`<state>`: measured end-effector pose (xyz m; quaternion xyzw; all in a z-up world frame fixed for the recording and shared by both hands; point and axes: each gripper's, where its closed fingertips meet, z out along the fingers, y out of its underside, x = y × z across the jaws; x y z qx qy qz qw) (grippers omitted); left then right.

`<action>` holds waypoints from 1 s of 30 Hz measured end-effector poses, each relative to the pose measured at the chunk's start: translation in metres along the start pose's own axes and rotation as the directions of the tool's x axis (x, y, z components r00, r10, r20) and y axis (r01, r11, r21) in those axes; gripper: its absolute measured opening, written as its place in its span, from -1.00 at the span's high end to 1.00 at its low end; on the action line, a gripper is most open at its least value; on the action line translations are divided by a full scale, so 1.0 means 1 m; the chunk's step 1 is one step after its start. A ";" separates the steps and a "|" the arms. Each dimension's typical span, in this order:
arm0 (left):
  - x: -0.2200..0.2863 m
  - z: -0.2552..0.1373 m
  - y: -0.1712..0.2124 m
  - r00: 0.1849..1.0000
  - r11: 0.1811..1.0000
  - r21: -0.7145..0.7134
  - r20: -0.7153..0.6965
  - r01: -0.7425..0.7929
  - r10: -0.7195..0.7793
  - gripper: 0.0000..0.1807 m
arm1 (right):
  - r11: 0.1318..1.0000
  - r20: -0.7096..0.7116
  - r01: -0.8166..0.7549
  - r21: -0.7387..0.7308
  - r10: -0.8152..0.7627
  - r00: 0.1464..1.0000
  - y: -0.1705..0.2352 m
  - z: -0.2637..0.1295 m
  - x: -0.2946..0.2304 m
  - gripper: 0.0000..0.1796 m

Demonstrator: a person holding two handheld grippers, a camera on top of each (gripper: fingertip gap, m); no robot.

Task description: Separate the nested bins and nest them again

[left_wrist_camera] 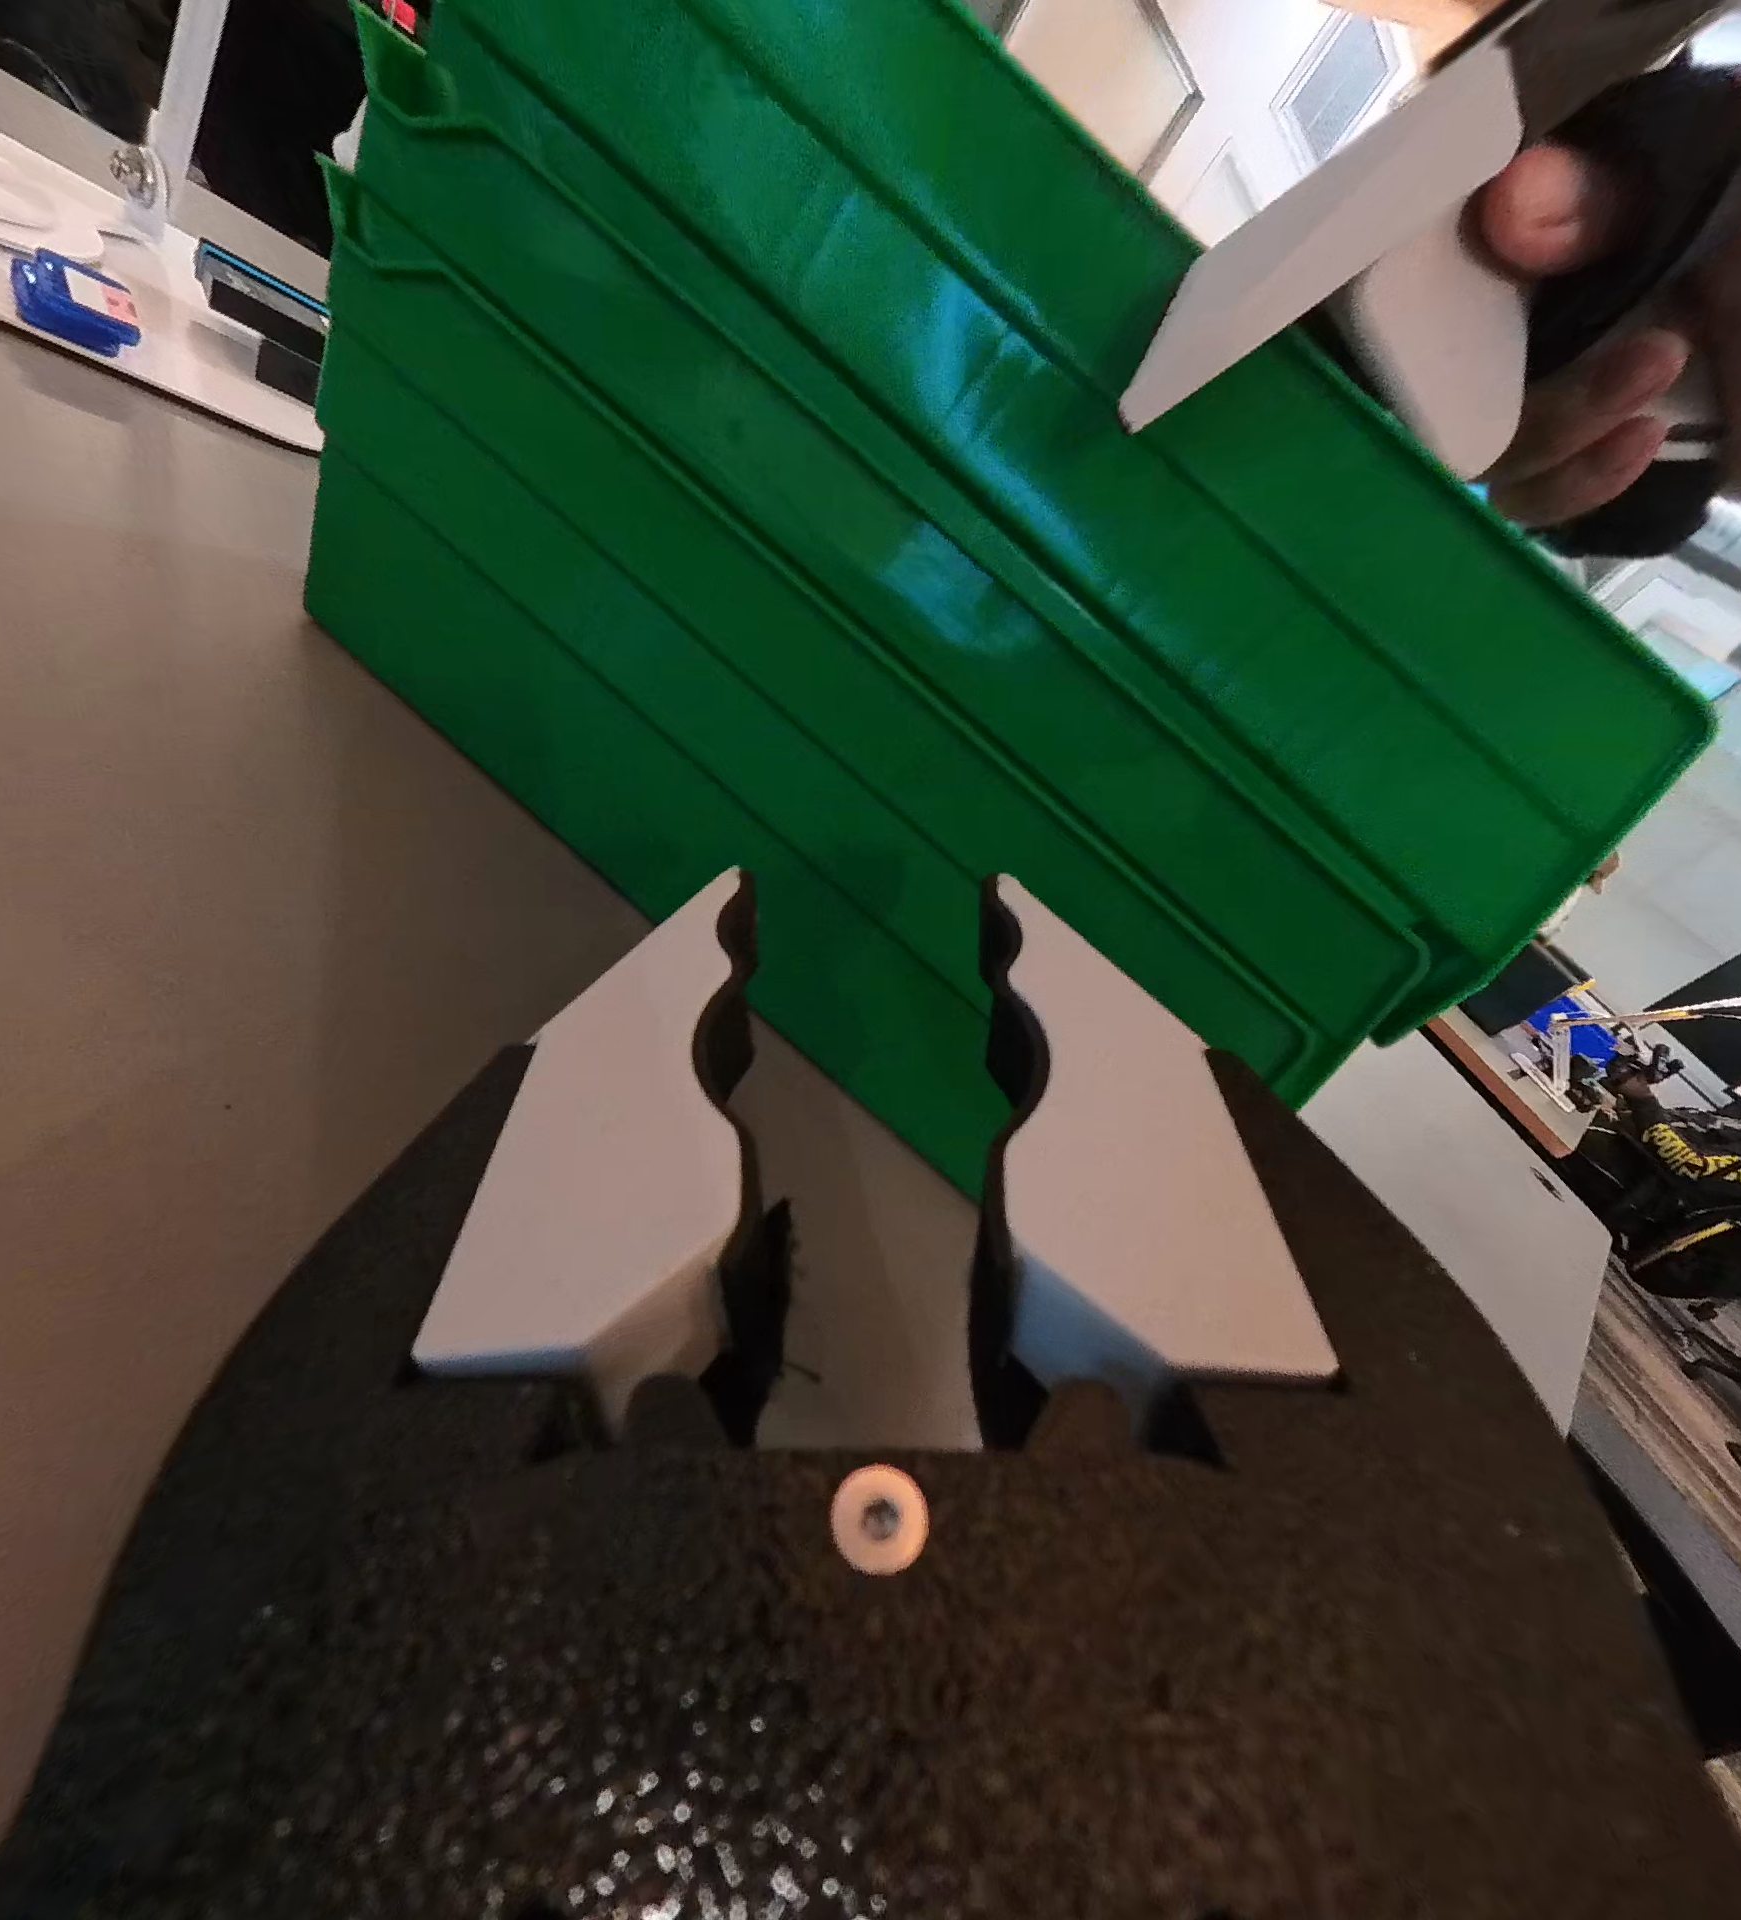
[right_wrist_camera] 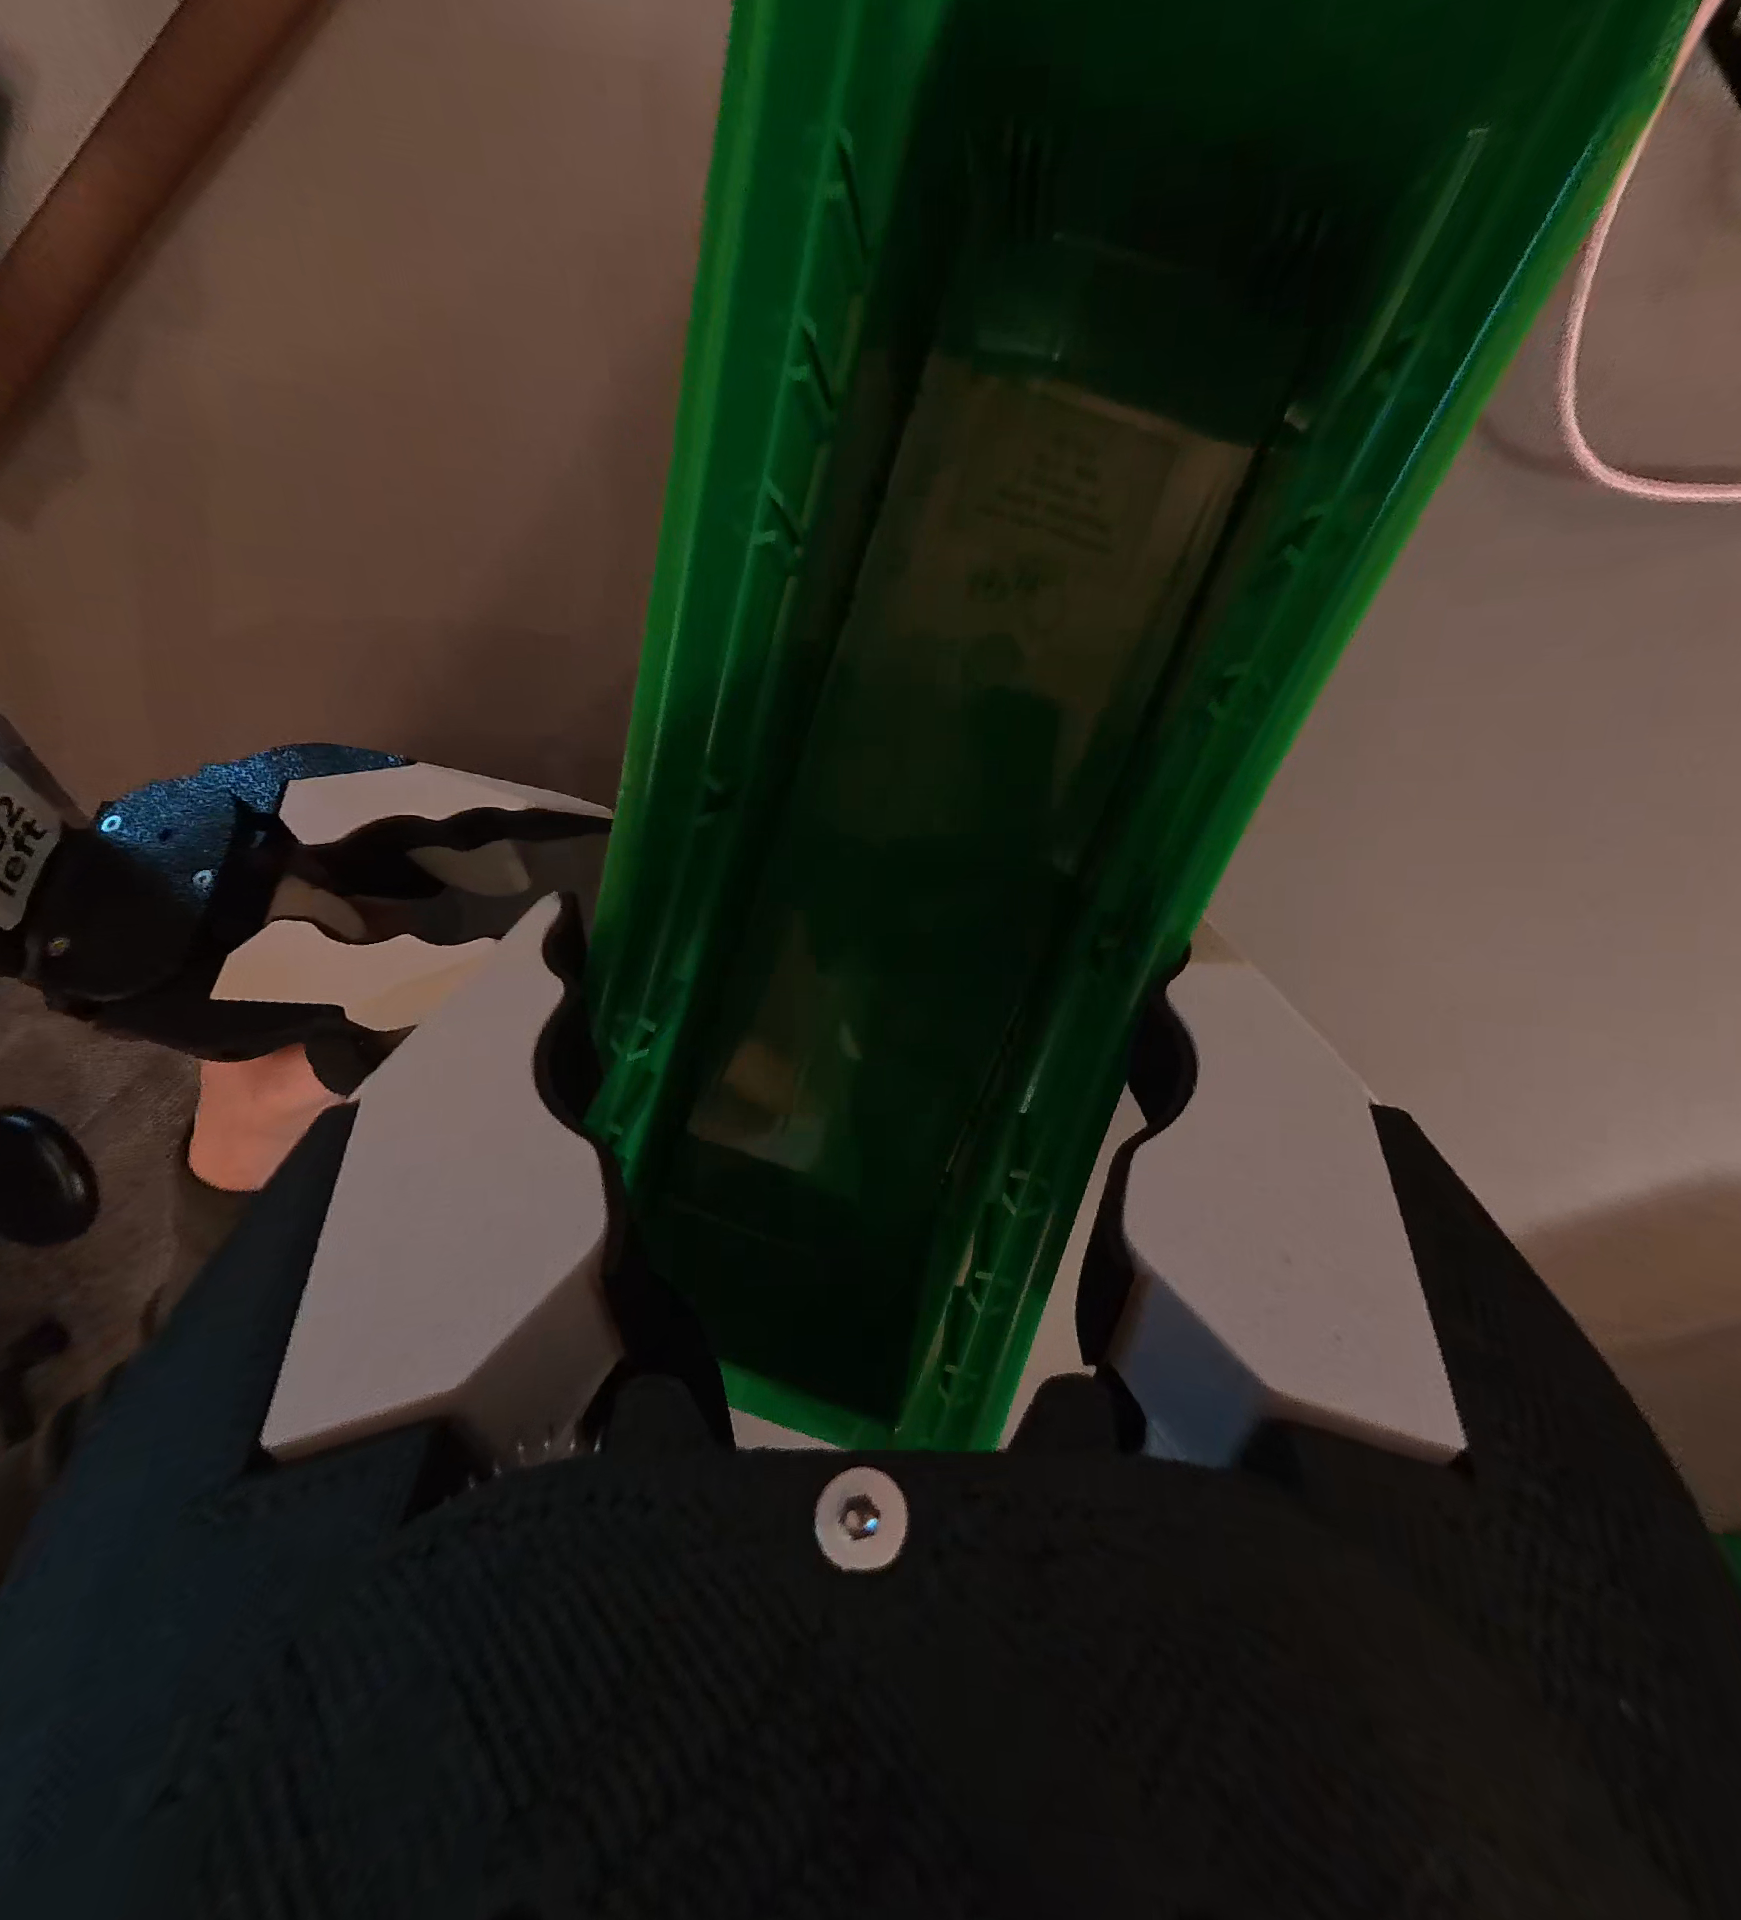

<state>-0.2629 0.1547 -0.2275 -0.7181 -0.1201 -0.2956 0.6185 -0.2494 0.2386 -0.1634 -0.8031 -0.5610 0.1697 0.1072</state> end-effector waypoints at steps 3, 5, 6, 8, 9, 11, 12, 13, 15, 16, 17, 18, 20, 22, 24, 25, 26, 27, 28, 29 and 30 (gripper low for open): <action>-0.001 0.000 0.000 1.000 1.000 0.000 0.002 0.005 -0.005 0.55 | 1.000 0.011 -0.009 0.002 0.009 1.000 0.003 0.005 0.001 -0.18; -0.001 0.001 0.001 1.000 1.000 -0.004 0.004 0.003 -0.003 0.55 | 1.000 0.017 -0.014 0.011 0.014 1.000 0.003 0.008 0.002 -0.19; -0.001 0.001 0.001 1.000 1.000 -0.006 0.005 0.001 -0.001 0.55 | 1.000 0.019 -0.015 0.016 0.015 1.000 0.002 0.009 0.002 -0.19; -0.001 0.002 0.002 1.000 1.000 -0.011 0.009 -0.001 0.001 0.55 | 1.000 0.016 -0.012 0.017 0.012 1.000 0.002 0.009 0.002 -0.19; -0.002 0.002 0.003 1.000 1.000 -0.013 0.011 -0.002 0.002 0.56 | 1.000 0.014 -0.010 0.017 0.010 1.000 0.002 0.009 0.002 -0.20; -0.002 0.002 0.003 1.000 1.000 -0.017 0.013 -0.004 0.004 0.55 | 1.000 0.009 -0.006 0.020 0.006 1.000 0.002 0.010 0.001 -0.20; -0.002 0.003 0.004 1.000 1.000 -0.019 0.014 -0.004 0.005 0.55 | 1.000 0.006 -0.003 0.024 0.003 1.000 0.002 0.011 0.001 -0.20; -0.002 0.003 0.004 1.000 1.000 -0.020 0.014 -0.004 0.005 0.55 | 1.000 0.001 0.000 0.027 0.000 1.000 0.002 0.012 0.001 -0.20; -0.002 0.003 0.004 1.000 1.000 -0.019 0.014 -0.005 0.005 0.55 | 1.000 -0.009 0.015 0.027 -0.014 1.000 0.002 0.015 0.001 -0.20; -0.002 0.003 0.004 1.000 1.000 -0.018 0.013 -0.005 0.006 0.56 | 0.999 -0.016 0.026 0.032 -0.026 1.000 0.001 0.016 0.001 -0.21; -0.002 0.003 0.004 1.000 1.000 -0.017 0.012 -0.005 0.005 0.56 | 0.999 -0.022 0.037 0.039 -0.036 0.999 0.001 0.017 0.002 -0.20; -0.002 0.002 0.003 1.000 1.000 -0.016 0.012 -0.004 0.004 0.56 | 0.998 -0.026 0.045 0.044 -0.044 0.999 0.001 0.018 0.002 -0.21; -0.002 0.002 0.003 1.000 1.000 -0.015 0.011 -0.002 0.002 0.55 | 0.997 -0.032 0.052 0.054 -0.051 0.998 0.001 0.020 0.002 -0.24; -0.002 0.003 0.004 1.000 1.000 -0.017 0.010 -0.001 0.001 0.55 | 0.996 -0.046 0.060 0.070 -0.057 0.997 0.002 0.022 0.002 -0.31; -0.002 0.003 0.004 1.000 1.000 -0.017 0.011 -0.001 0.001 0.54 | 0.989 -0.079 0.085 0.117 -0.076 0.994 -0.002 0.020 0.003 -0.46; -0.002 0.002 0.003 1.000 1.000 -0.015 0.013 -0.002 0.002 0.53 | 0.983 -0.085 0.102 0.151 -0.090 0.992 -0.003 0.017 0.002 -0.47; -0.003 0.002 0.003 1.000 1.000 -0.010 0.016 -0.002 0.002 0.52 | 0.973 -0.074 0.111 0.201 -0.098 0.992 -0.005 0.013 0.000 -0.49; -0.003 0.002 0.002 1.000 1.000 -0.004 0.019 -0.001 0.001 0.50 | 0.955 -0.058 0.120 0.272 -0.109 0.992 -0.008 0.005 -0.004 -0.51; -0.003 0.001 0.001 1.000 1.000 0.002 0.019 0.001 -0.001 0.49 | 0.925 -0.053 0.130 0.356 -0.119 0.992 -0.011 -0.006 -0.006 -0.54; -0.004 0.001 0.000 1.000 1.000 0.007 0.021 0.004 -0.004 0.48 | 0.886 -0.062 0.142 0.441 -0.128 0.990 -0.012 -0.021 -0.006 -0.58; -0.004 0.000 -0.001 1.000 1.000 0.011 0.022 0.006 -0.006 0.47 | 0.837 -0.088 0.160 0.523 -0.134 0.987 -0.010 -0.037 -0.004 -0.61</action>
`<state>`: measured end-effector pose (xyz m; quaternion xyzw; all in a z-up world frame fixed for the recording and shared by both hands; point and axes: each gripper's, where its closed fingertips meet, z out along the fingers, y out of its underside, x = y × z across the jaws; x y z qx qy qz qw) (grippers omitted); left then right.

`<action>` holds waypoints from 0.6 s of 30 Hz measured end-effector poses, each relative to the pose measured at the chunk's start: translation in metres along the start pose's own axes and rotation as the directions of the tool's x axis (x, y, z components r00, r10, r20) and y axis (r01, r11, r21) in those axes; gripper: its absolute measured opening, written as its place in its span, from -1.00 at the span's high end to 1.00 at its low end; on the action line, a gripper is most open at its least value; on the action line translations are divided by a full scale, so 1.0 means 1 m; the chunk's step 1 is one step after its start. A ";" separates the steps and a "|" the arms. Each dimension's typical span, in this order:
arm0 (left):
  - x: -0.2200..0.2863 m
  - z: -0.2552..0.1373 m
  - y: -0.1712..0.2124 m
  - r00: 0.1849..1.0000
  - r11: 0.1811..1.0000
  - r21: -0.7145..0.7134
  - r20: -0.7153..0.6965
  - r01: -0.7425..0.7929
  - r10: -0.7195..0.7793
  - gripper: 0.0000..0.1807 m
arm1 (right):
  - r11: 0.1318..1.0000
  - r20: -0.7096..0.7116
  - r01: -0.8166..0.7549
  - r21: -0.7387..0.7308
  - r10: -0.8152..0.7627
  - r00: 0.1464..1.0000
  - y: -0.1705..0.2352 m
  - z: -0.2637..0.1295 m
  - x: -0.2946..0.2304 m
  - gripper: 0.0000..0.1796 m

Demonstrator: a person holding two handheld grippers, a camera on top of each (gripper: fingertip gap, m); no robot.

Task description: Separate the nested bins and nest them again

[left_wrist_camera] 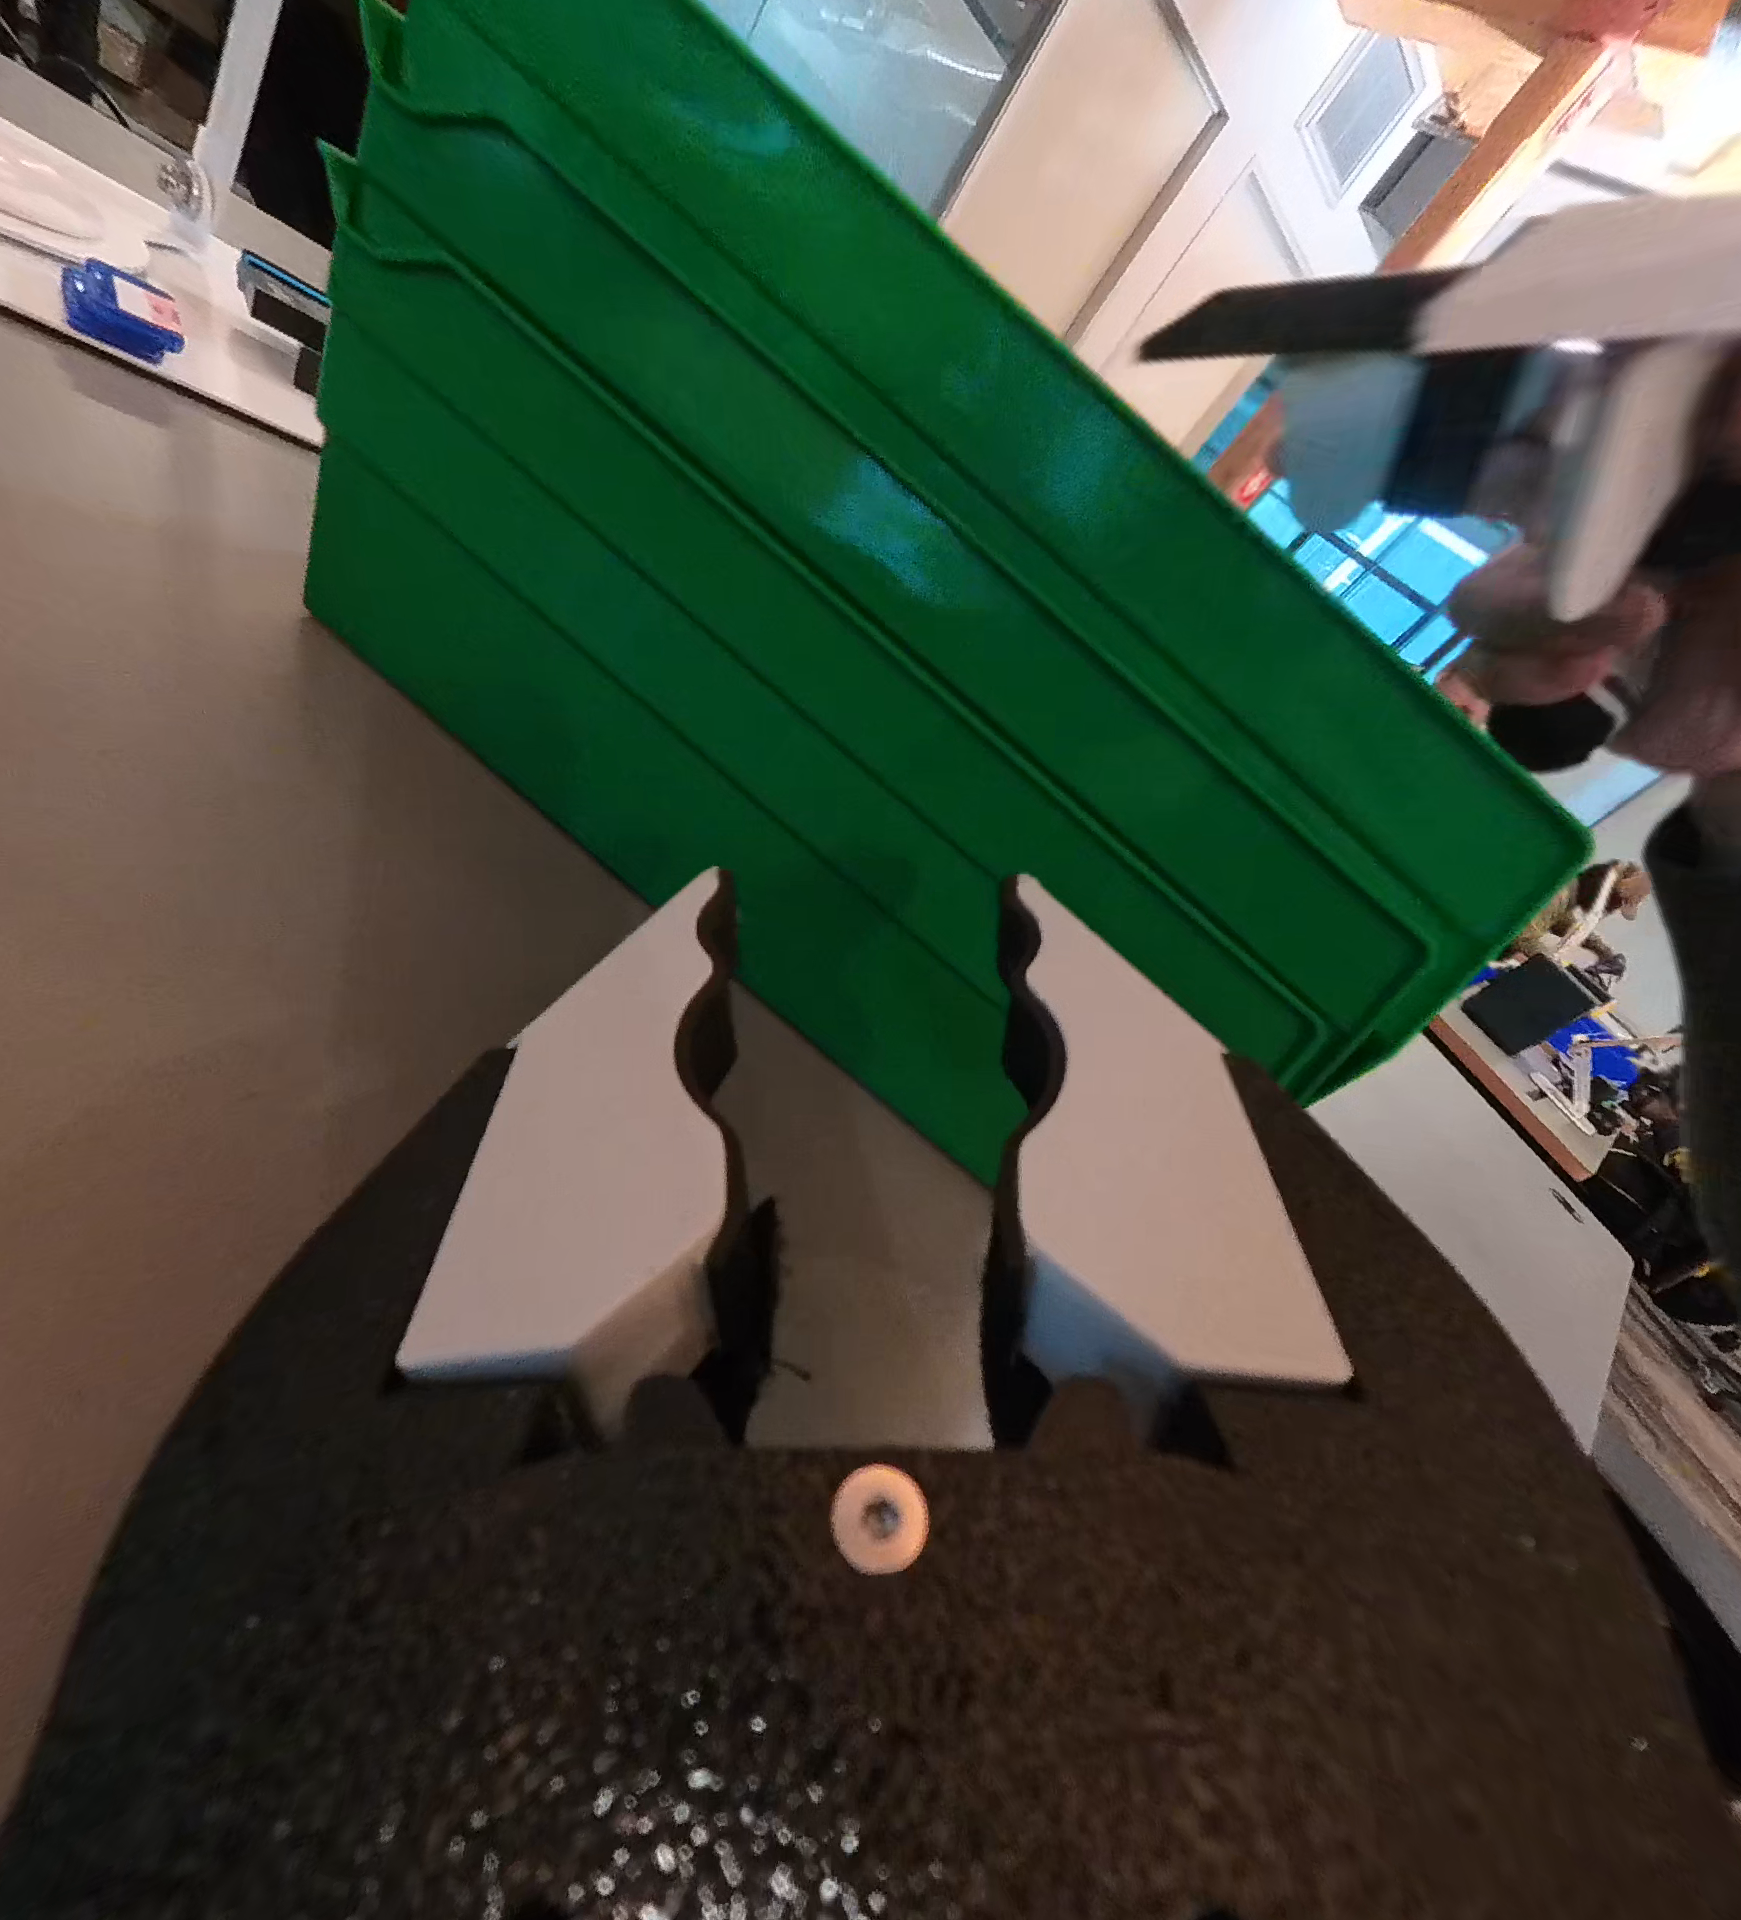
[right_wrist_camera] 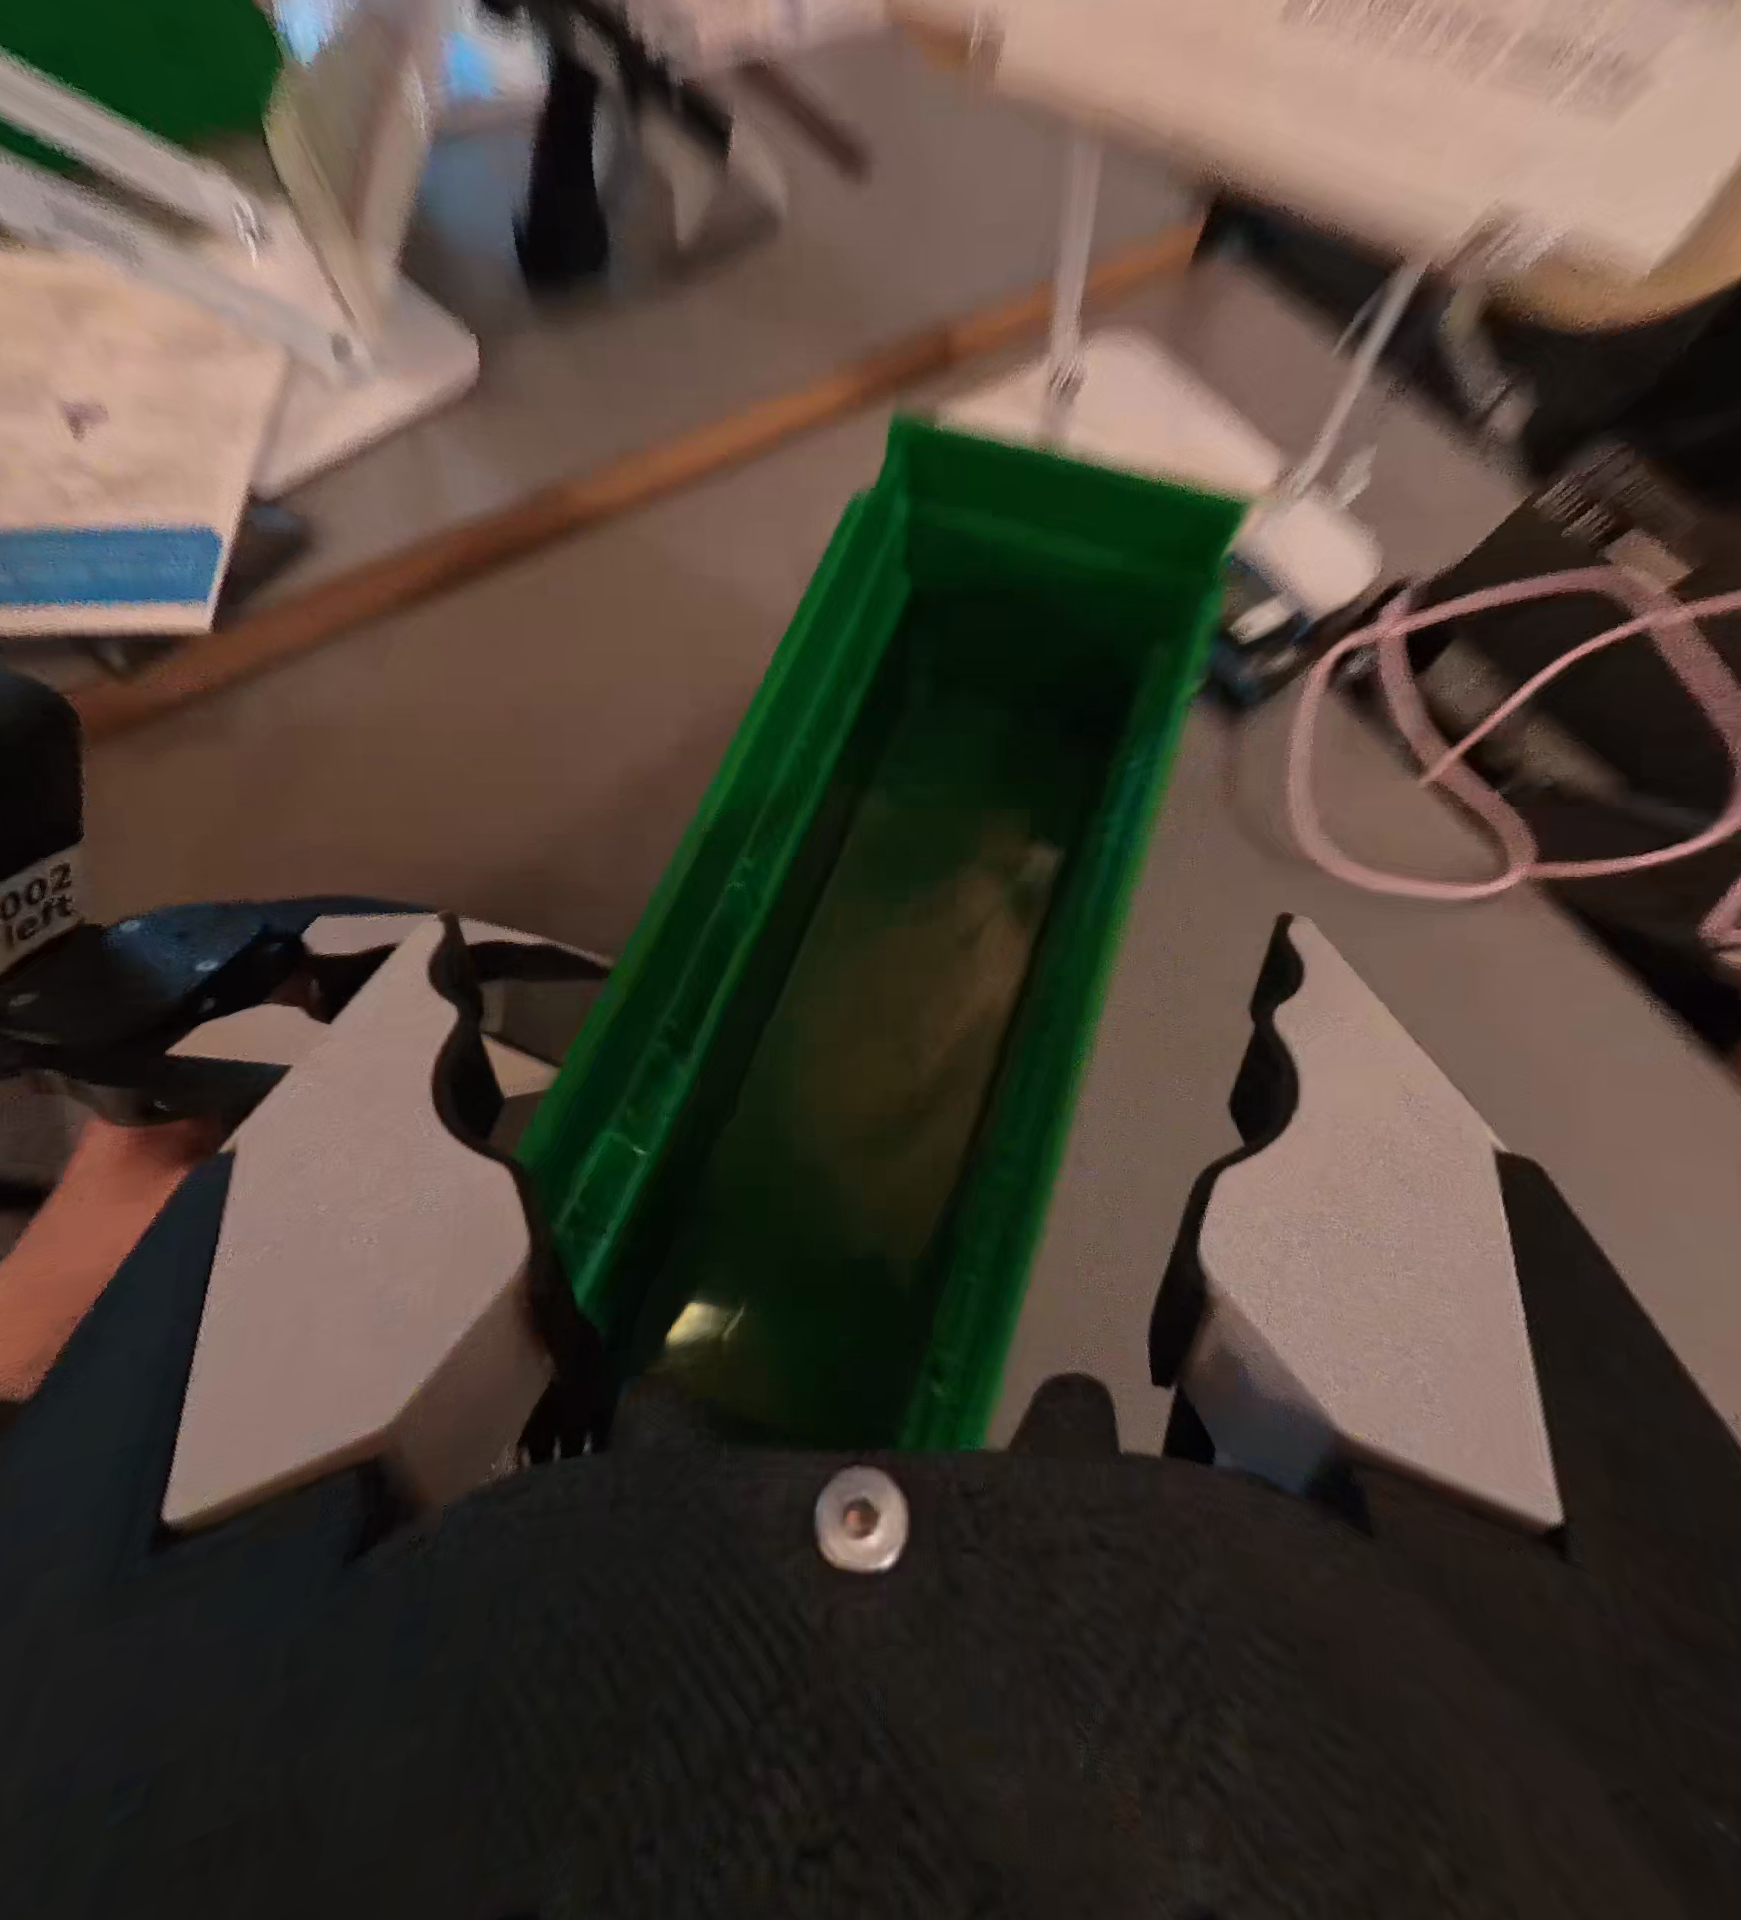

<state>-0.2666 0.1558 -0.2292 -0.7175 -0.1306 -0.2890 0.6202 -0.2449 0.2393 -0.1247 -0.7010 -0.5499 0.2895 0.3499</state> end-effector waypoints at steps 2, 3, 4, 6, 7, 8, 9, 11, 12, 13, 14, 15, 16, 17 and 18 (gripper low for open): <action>0.000 0.000 0.000 1.000 1.000 0.001 0.002 0.000 0.000 0.46 | 0.983 -0.098 0.047 0.179 -0.030 0.995 -0.005 -0.037 0.018 -0.66; 0.000 0.000 0.001 1.000 1.000 -0.002 0.005 -0.002 0.002 0.46 | 0.965 -0.176 0.077 0.250 -0.033 0.984 -0.002 -0.059 0.034 -0.68; -0.001 0.001 0.001 1.000 1.000 -0.006 0.010 -0.006 0.006 0.46 | 0.944 -0.271 0.116 0.307 -0.030 0.962 0.004 -0.082 0.053 -0.68; -0.002 0.002 0.003 1.000 1.000 -0.013 0.020 -0.013 0.014 0.45 | 0.898 -0.474 0.203 0.392 0.008 0.880 0.020 -0.134 0.098 -0.68; -0.002 0.003 0.003 1.000 1.000 -0.016 0.024 -0.015 0.015 0.45 | 0.887 -0.560 0.226 0.404 0.044 0.828 0.032 -0.160 0.121 -0.66; -0.002 0.003 0.004 1.000 1.000 -0.020 0.026 -0.015 0.015 0.45 | 0.889 -0.627 0.219 0.401 0.093 0.774 0.049 -0.184 0.146 -0.68; -0.002 0.004 0.005 0.999 1.000 -0.023 0.028 -0.016 0.016 0.45 | 0.900 -0.679 0.182 0.396 0.154 0.718 0.067 -0.205 0.173 -0.70; -0.002 0.004 0.006 0.999 0.999 -0.028 0.036 -0.019 0.020 0.45 | 0.928 -0.725 0.062 0.366 0.243 0.644 0.106 -0.233 0.221 -0.70; -0.003 0.005 0.006 0.999 0.999 -0.030 0.039 -0.020 0.021 0.45 | 0.939 -0.717 -0.017 0.344 0.274 0.640 0.124 -0.237 0.241 -0.70; -0.003 0.005 0.007 0.999 0.999 -0.033 0.041 -0.020 0.021 0.45 | 0.942 -0.699 -0.109 0.317 0.310 0.645 0.142 -0.237 0.259 -0.71; -0.003 0.005 0.007 0.999 0.999 -0.034 0.042 -0.019 0.020 0.45 | 0.940 -0.678 -0.199 0.277 0.338 0.653 0.158 -0.233 0.275 -0.76; -0.003 0.006 0.007 0.999 0.999 -0.035 0.043 -0.018 0.019 0.45 | 0.935 -0.664 -0.288 0.207 0.350 0.660 0.176 -0.226 0.289 -0.76; -0.003 0.006 0.008 0.999 0.999 -0.036 0.043 -0.017 0.019 0.45 | 0.921 -0.656 -0.380 0.086 0.340 0.674 0.199 -0.217 0.298 -0.77; -0.003 0.006 0.008 0.999 0.999 -0.037 0.044 -0.017 0.019 0.45 | 0.890 -0.645 -0.453 -0.046 0.320 0.694 0.221 -0.208 0.301 -0.78; -0.003 0.006 0.008 0.999 0.999 -0.038 0.045 -0.017 0.019 0.45 | 0.857 -0.638 -0.493 -0.149 0.298 0.710 0.238 -0.201 0.302 -0.78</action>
